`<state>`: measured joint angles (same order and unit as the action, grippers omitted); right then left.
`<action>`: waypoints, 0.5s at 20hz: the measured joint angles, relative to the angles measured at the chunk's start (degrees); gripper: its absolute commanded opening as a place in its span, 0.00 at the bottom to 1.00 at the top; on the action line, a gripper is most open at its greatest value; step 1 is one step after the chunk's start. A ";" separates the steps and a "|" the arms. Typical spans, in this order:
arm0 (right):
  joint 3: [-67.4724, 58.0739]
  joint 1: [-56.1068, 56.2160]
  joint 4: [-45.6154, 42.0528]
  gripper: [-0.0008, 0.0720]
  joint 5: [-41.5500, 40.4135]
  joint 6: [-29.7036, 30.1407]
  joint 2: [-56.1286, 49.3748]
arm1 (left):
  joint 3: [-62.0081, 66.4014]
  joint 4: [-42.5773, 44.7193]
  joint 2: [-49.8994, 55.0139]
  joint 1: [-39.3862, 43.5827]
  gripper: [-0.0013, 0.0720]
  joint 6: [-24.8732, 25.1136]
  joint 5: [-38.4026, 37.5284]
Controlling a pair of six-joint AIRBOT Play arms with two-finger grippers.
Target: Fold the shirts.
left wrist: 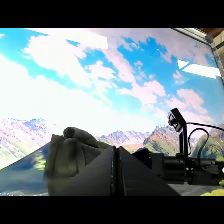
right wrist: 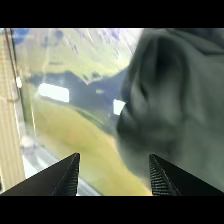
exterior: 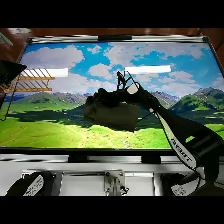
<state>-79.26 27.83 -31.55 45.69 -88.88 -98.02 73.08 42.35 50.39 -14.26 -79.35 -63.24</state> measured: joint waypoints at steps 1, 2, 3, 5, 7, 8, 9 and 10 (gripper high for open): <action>0.00 -1.60 -1.62 0.77 2.78 0.59 0.61 | 0.00 -0.02 -0.17 -0.09 0.06 0.00 -0.20; -0.02 -3.50 -4.13 0.77 6.10 0.87 1.55 | 0.00 0.07 -0.31 -0.20 0.06 0.00 -0.35; -0.02 -5.86 -8.26 0.77 9.97 0.81 2.84 | 0.00 0.35 -0.37 -0.33 0.06 0.00 -0.37; 0.92 -10.84 -18.45 0.77 18.21 -0.83 5.84 | 0.00 0.74 -0.50 -0.35 0.06 0.00 -0.52; 5.01 -15.74 -26.08 0.77 22.93 -2.08 9.53 | 0.00 1.33 -0.55 -0.44 0.06 0.00 -0.63; 8.20 -17.70 -27.63 0.82 23.82 -2.43 11.28 | 0.00 1.75 -0.57 -0.44 0.06 -0.02 -0.66; 12.13 -19.39 -27.71 0.93 23.78 -2.40 12.94 | 0.00 2.23 -0.57 -0.44 0.06 -0.02 -0.68; 15.69 -20.61 -26.99 0.93 22.56 -1.97 14.23 | 0.00 2.69 -0.57 -0.46 0.06 -0.04 -0.74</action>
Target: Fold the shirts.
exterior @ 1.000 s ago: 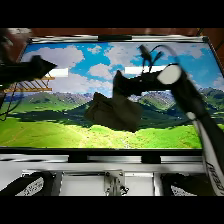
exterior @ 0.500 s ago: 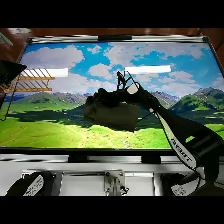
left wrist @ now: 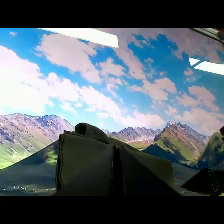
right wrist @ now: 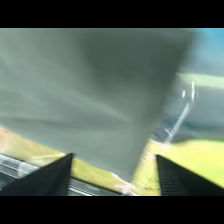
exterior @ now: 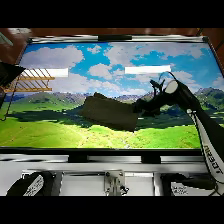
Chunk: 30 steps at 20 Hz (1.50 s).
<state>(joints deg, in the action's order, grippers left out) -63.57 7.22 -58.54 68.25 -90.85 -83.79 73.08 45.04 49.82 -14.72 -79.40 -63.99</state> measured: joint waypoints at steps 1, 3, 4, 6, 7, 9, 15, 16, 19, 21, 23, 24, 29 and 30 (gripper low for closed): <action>3.65 -0.92 1.73 0.93 -2.47 0.76 0.87 | 0.00 0.42 -0.02 0.00 0.06 -0.26 0.00; 8.98 -1.86 5.99 0.93 -5.92 3.10 1.64 | 0.00 1.62 -0.02 0.00 0.06 -1.09 0.00; 10.71 -2.19 7.91 0.93 -8.00 4.04 1.57 | 0.00 1.97 -0.02 0.00 0.06 -1.44 -0.02; 13.03 -2.71 11.72 0.93 -11.63 5.84 0.72 | 0.00 2.47 -0.02 0.00 0.06 -1.81 -0.07; 13.66 -2.75 14.56 0.92 -12.44 7.15 0.11 | 0.00 2.71 -0.02 0.00 0.06 -1.92 -0.09; 14.49 -2.89 21.16 0.79 -14.19 10.73 -1.51 | 0.00 2.86 -0.02 0.00 0.06 -2.12 -0.11; 13.42 -4.52 36.35 0.11 -17.42 22.60 -4.94 | 0.00 3.17 -0.02 0.00 0.06 -3.41 -0.17; 11.82 -5.97 37.29 0.11 -17.84 24.15 -5.09 | 0.00 3.19 -0.02 0.00 0.06 -3.54 -0.17; 5.38 -13.14 37.03 0.11 -17.25 25.53 -4.70 | 0.00 3.19 -0.02 0.02 0.06 -3.82 -0.20; 1.25 -20.28 34.56 0.11 -16.57 23.65 -3.30 | 0.00 3.19 -0.02 0.00 0.06 -3.82 -0.22; -1.05 -27.85 30.93 0.11 -14.91 20.83 -1.01 | 0.00 3.21 -0.02 0.00 0.06 -3.85 -0.22; -1.70 -31.50 28.11 0.11 -13.84 19.06 0.33 | 0.00 3.21 -0.02 0.00 0.06 -3.87 -0.22; -2.01 -48.17 6.91 0.11 -6.03 5.20 8.41 | 0.00 3.21 -0.02 0.00 0.06 -3.91 -0.20; -0.90 -51.19 2.99 0.11 -4.70 2.60 10.34 | 0.00 3.21 -0.02 0.00 0.06 -3.91 -0.20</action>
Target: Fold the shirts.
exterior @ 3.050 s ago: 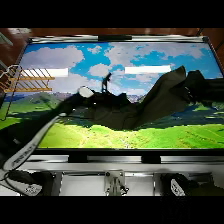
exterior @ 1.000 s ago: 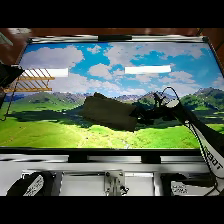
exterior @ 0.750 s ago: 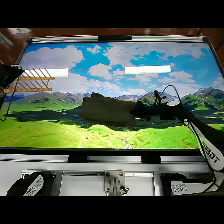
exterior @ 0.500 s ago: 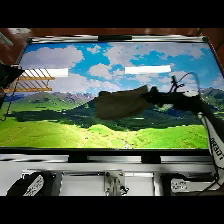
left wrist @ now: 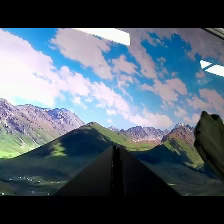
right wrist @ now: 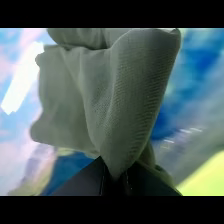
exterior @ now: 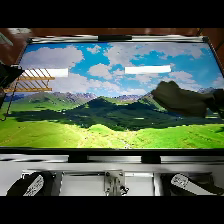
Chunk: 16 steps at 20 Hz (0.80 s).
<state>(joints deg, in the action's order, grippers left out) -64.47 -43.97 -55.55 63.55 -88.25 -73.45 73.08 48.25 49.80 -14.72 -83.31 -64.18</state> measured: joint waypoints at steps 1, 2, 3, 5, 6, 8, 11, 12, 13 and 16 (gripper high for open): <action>1.62 -2.67 -3.10 0.11 1.03 -2.14 1.86 | 0.00 0.00 0.00 0.00 0.06 0.00 0.00; 3.76 -5.03 -5.68 0.11 1.62 -4.11 3.91 | 0.00 0.00 0.00 0.00 0.06 0.00 0.00; 6.71 -7.45 -8.28 0.11 2.27 -6.25 6.38 | 0.00 0.00 -0.02 0.02 0.06 0.00 0.00; 14.01 -12.13 -12.28 0.11 2.10 -10.29 11.89 | 0.00 0.00 -0.09 0.00 0.06 0.00 0.00; 18.16 -14.45 -13.66 0.11 1.57 -12.11 14.97 | 0.00 0.00 -0.09 0.00 0.06 0.00 0.00; 25.73 -18.16 -15.41 0.11 0.90 -14.69 20.81 | 0.00 0.00 -0.11 0.00 0.06 0.02 0.00; 34.38 -22.18 -18.45 0.11 1.60 -16.46 27.80 | 0.00 0.00 -0.11 0.00 0.06 0.02 0.00; 36.44 -23.17 -19.58 0.11 2.12 -16.83 29.42 | 0.00 0.00 -0.11 0.00 0.06 0.02 0.00; 38.27 -24.04 -20.92 0.11 2.64 -17.22 30.80 | 0.00 0.00 -0.11 0.00 0.06 0.02 0.00; 41.46 -25.44 -23.23 0.12 3.56 -17.84 32.98 | 0.00 -0.02 -0.11 0.00 0.06 0.04 0.00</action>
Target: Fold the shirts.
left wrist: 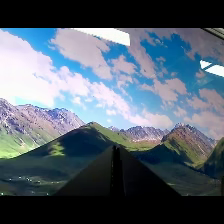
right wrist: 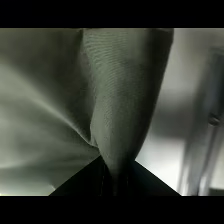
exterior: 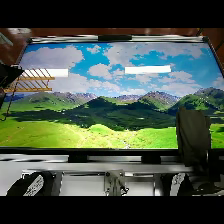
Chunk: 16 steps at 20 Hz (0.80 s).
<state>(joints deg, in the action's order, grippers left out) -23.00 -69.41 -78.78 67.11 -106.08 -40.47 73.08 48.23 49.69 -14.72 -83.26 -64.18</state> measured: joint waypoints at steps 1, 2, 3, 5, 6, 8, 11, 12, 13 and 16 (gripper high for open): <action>0.61 -0.26 -0.72 0.21 0.09 -0.48 0.39 | 0.00 0.00 0.00 0.00 0.06 0.00 0.00; 1.01 -0.42 -1.38 0.43 0.07 -0.98 0.66 | 0.00 0.02 0.00 0.00 0.06 0.00 0.00; 1.33 -0.57 -2.16 0.65 0.02 -1.49 0.85 | 0.00 0.00 0.00 0.00 0.06 0.00 0.00; 1.44 -0.74 -3.13 0.66 -0.98 -1.46 1.09 | 0.00 0.00 0.00 0.02 0.06 0.00 0.00; 0.90 -0.76 -3.52 0.66 -1.22 -0.48 1.14 | 0.00 0.00 0.00 0.02 0.06 0.00 0.00; -2.16 -0.85 -5.31 0.66 -2.03 1.36 1.22 | 0.00 0.00 0.00 0.00 0.06 0.02 0.00; -9.97 -0.04 -5.88 0.62 -5.16 3.23 1.29 | 0.00 0.00 0.28 0.09 0.06 0.02 0.00; -12.74 1.18 -4.94 0.62 -6.62 4.00 1.22 | 0.00 -0.02 0.55 0.15 0.06 0.04 0.02; -15.26 3.04 -3.98 0.62 -8.41 4.74 0.98 | 0.00 -0.02 0.90 0.35 0.06 0.11 0.02; -22.03 13.64 -1.57 0.62 -12.83 7.41 -1.33 | 0.00 -0.07 2.78 2.08 0.06 2.45 0.09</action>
<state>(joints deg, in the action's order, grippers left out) -45.04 -55.77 -80.36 54.28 -98.67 -41.80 73.08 48.16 52.47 -12.64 -80.82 -64.10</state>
